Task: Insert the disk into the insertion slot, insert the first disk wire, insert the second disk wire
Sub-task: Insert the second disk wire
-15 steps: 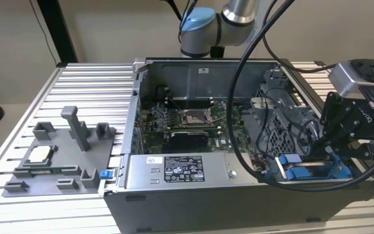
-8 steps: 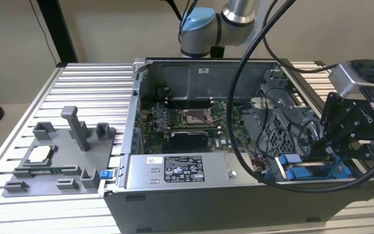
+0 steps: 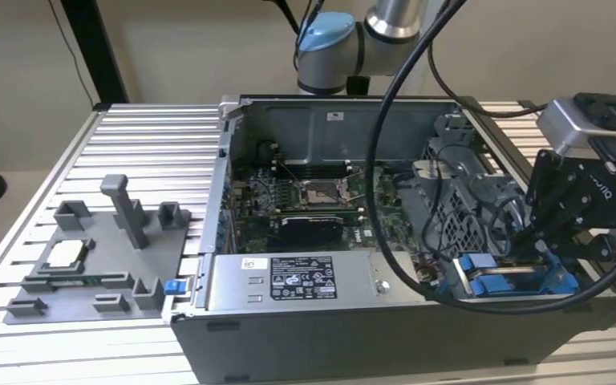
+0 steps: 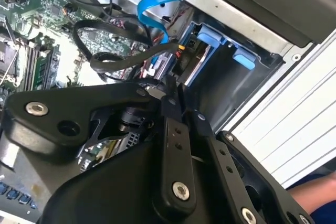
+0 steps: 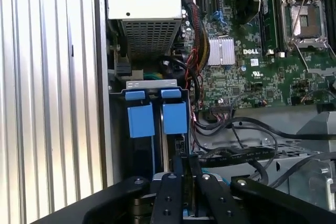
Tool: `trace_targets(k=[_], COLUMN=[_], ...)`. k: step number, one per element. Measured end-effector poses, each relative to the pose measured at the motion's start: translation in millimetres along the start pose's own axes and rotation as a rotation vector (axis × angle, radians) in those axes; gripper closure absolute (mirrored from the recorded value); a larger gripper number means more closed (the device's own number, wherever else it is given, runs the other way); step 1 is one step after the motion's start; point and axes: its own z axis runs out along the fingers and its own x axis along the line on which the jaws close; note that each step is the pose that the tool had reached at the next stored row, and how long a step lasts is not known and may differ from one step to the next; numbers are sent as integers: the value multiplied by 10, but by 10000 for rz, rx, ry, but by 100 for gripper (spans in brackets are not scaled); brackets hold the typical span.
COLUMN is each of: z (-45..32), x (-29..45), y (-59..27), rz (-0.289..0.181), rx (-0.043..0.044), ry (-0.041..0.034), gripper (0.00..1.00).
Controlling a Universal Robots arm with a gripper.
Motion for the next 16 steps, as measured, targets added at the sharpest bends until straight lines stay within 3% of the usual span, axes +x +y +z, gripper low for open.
trace_targets(k=[2,7,9,11,13,16], z=[6,22,26,26,27,32], x=[-14,-120,-135,-139,-146,-161], y=[17,58,59,58,61,66], rz=[22,16,15,19,22,19], rx=[102,362,474,519,547,602], ry=[255,405,549,680,717,715], gripper=[100,100,100,100,100,100])
